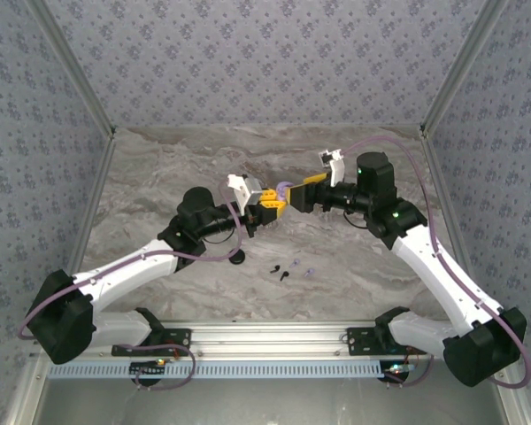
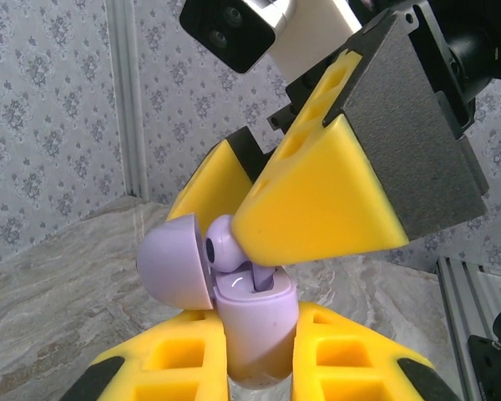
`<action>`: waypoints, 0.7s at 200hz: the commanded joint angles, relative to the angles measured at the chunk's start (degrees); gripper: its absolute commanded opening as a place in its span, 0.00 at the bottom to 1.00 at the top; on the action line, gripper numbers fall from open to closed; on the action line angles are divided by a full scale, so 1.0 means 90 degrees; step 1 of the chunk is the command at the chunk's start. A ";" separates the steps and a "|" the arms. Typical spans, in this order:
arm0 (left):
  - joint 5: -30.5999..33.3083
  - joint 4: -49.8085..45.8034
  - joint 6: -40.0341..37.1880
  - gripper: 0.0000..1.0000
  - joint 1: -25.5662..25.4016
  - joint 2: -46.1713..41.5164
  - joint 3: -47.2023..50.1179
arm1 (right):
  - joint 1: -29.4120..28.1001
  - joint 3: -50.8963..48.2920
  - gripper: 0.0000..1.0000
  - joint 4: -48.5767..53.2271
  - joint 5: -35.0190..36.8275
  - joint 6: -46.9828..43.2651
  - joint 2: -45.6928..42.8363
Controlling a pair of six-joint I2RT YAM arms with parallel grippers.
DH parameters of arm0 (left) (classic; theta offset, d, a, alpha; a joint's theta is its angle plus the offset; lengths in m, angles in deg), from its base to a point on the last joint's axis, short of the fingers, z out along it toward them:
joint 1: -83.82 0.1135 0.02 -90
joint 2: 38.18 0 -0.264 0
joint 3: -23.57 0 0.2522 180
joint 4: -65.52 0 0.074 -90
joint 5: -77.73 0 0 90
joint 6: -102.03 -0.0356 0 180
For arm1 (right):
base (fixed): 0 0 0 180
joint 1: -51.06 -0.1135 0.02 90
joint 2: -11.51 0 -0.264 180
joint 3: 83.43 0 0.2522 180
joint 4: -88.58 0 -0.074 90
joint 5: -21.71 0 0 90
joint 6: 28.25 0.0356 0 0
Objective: Insert the wireless bluetooth earbuds into the charging case
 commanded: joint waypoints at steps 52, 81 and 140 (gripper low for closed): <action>0.0107 0.0317 -0.0078 0.00 -0.0027 -0.0286 0.0090 | 0.0054 0.0163 0.89 0.0401 0.0212 -0.0139 -0.0178; 0.0095 0.0317 -0.0088 0.00 -0.0029 -0.0275 0.0079 | 0.0055 0.0170 0.90 0.0229 0.0075 -0.0057 -0.0113; 0.0088 0.0288 -0.0104 0.00 -0.0030 -0.0255 0.0046 | 0.0014 0.0263 0.91 -0.0047 -0.0143 0.0074 0.0052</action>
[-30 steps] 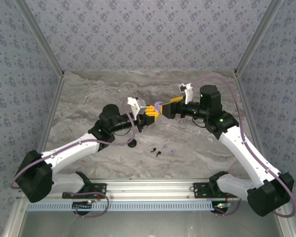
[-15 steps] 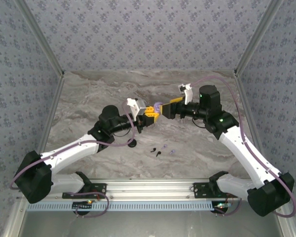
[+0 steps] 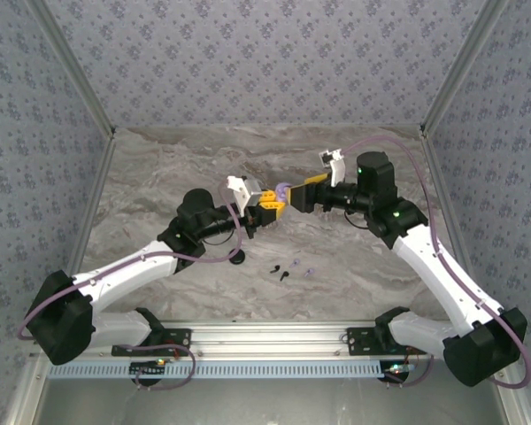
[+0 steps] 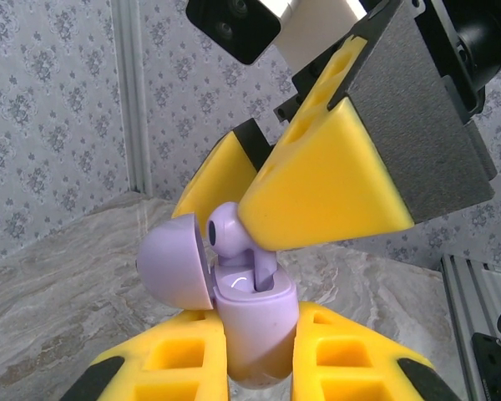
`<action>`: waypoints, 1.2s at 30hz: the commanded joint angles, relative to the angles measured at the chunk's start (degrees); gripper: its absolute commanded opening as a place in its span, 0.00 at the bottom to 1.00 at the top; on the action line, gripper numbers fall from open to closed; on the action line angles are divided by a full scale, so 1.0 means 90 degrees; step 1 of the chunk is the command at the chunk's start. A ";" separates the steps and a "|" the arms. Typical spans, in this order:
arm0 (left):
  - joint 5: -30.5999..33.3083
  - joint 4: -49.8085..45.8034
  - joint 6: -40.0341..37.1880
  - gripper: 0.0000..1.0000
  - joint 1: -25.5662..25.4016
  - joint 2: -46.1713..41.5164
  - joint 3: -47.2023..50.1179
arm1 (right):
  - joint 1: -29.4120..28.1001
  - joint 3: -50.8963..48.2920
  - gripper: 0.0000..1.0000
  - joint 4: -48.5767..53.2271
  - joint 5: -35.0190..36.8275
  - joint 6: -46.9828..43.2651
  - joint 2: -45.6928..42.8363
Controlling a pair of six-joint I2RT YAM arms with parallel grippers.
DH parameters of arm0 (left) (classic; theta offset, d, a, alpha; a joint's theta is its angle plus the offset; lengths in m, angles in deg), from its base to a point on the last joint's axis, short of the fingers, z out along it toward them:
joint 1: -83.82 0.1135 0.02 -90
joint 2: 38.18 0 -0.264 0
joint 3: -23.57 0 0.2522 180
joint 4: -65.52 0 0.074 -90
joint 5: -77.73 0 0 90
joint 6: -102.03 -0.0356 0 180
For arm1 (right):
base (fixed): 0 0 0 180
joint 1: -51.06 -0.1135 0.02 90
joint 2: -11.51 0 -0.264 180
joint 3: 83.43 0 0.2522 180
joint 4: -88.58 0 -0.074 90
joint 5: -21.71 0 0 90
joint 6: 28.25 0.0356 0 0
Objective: Insert the wireless bluetooth earbuds into the charging case
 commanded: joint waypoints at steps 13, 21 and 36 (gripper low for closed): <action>-0.0031 0.0244 -0.0114 0.00 -0.0015 -0.0239 -0.0070 | 0.0158 0.0242 0.92 -0.0116 0.0087 0.0193 -0.0065; -0.0060 0.0253 -0.0105 0.00 -0.0020 -0.0270 -0.0056 | 0.0170 0.0260 0.92 -0.0096 0.0065 0.0196 0.0082; -0.0031 0.0269 -0.0092 0.00 -0.0015 -0.0286 -0.0005 | 0.0172 0.0266 0.92 -0.0188 -0.0010 0.0154 0.0024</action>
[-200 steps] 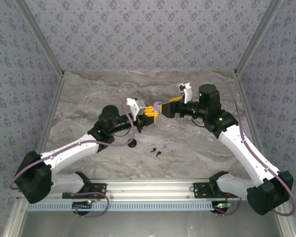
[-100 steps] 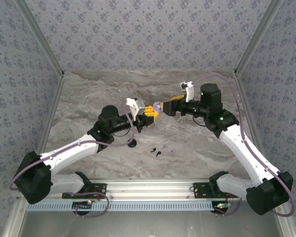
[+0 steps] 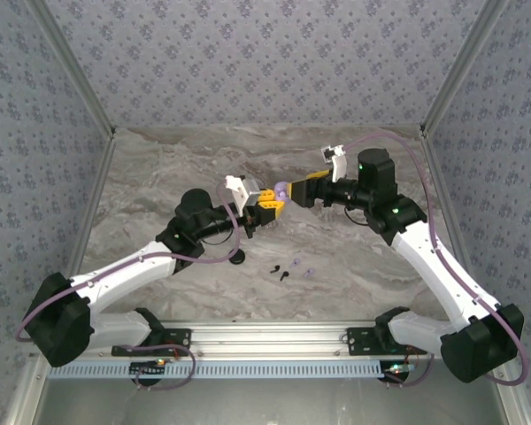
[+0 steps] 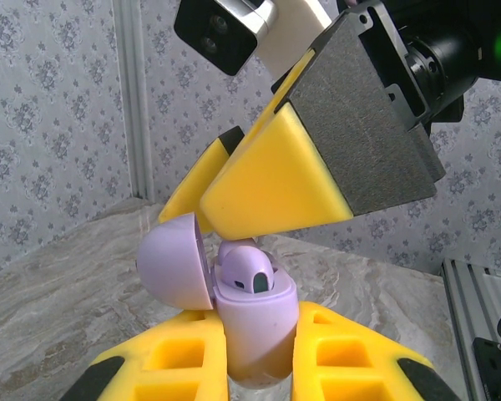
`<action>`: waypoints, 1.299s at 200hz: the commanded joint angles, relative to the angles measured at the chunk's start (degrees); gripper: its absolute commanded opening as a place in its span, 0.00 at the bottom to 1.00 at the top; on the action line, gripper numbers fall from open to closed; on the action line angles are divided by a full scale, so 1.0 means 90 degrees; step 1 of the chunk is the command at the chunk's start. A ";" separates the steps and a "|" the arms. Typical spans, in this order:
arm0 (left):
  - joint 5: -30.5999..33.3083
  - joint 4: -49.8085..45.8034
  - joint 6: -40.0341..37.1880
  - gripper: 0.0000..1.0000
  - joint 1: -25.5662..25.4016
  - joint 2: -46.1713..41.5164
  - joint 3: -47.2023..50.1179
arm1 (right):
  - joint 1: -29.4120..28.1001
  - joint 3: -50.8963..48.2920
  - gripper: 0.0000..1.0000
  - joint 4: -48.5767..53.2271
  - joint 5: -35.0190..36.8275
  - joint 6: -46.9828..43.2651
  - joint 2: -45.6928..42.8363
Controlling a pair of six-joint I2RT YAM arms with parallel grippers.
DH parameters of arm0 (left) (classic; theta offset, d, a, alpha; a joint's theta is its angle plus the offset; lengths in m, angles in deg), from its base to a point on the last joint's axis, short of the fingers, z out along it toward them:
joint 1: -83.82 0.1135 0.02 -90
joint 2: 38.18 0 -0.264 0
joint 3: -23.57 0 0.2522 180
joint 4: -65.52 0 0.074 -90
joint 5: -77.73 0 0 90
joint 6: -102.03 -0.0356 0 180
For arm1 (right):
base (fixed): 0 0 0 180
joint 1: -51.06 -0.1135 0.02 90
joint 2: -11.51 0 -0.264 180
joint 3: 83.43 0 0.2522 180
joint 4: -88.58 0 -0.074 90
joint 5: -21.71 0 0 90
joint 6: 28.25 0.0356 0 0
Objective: Insert the wireless bluetooth earbuds into the charging case
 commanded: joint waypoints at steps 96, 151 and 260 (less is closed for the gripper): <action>-0.0324 0.0519 0.0102 0.00 -0.0020 -0.0120 -0.0007 | 0.0054 -0.0165 1.00 -0.1356 -0.2062 0.0948 0.0034; -0.0302 0.0467 0.0107 0.00 -0.0018 -0.0123 0.0025 | -0.0233 0.0174 1.00 -0.1202 -0.2034 0.0682 0.0188; -0.0135 0.0340 0.0002 0.00 -0.0015 -0.0179 0.0062 | -0.0214 0.0082 0.93 -0.0894 -0.2074 0.0332 -0.0449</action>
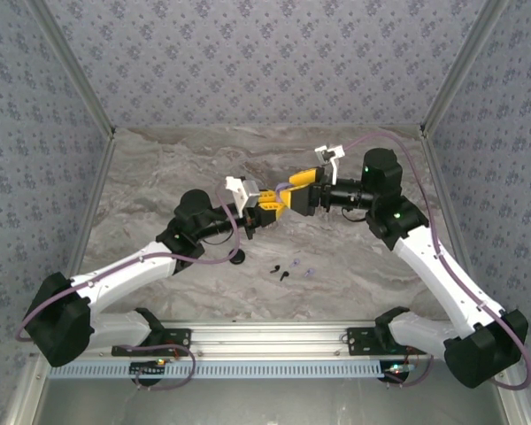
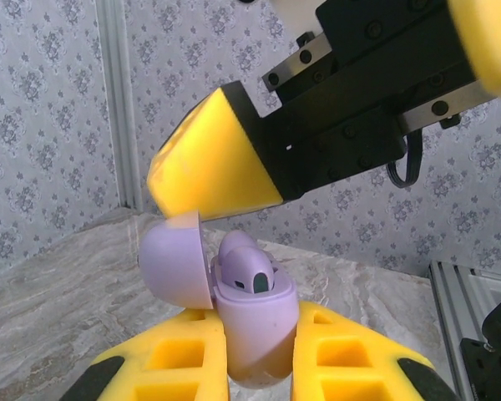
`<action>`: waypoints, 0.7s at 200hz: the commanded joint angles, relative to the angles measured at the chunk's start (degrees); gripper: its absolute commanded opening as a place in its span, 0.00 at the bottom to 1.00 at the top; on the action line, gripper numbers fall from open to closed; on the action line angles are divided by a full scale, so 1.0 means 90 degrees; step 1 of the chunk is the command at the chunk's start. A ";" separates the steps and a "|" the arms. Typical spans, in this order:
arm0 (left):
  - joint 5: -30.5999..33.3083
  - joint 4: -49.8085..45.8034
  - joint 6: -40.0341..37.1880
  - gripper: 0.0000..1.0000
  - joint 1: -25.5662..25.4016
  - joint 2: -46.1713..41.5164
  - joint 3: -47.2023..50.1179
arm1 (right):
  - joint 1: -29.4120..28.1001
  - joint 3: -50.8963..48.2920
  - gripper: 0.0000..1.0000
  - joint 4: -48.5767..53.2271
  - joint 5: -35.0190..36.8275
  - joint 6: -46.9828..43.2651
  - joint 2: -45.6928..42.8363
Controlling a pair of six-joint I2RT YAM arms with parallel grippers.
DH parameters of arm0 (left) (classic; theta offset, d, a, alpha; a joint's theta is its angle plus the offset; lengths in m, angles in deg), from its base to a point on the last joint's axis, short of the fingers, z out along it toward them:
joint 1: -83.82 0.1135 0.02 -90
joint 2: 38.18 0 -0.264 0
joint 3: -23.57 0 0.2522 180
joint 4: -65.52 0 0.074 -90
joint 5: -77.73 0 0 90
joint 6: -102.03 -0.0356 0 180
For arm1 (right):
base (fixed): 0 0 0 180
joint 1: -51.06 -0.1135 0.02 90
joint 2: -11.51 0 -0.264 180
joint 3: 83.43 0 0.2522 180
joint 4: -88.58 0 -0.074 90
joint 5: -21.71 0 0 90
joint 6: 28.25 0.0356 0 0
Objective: Insert the wireless bluetooth earbuds into the charging case
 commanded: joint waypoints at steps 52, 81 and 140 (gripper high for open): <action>0.0034 0.0120 -0.0070 0.00 -0.0014 -0.0179 -0.0020 | 0.0030 0.0124 0.96 0.0717 0.0319 -0.0468 -0.0282; -0.0015 0.0091 -0.0073 0.00 -0.0020 -0.0167 -0.0066 | 0.0076 0.0271 1.00 0.0729 0.0508 -0.0510 -0.0067; -0.0074 0.0096 -0.0061 0.00 -0.0020 -0.0163 -0.0085 | -0.0059 0.0383 0.99 0.0456 0.0123 -0.0392 0.0357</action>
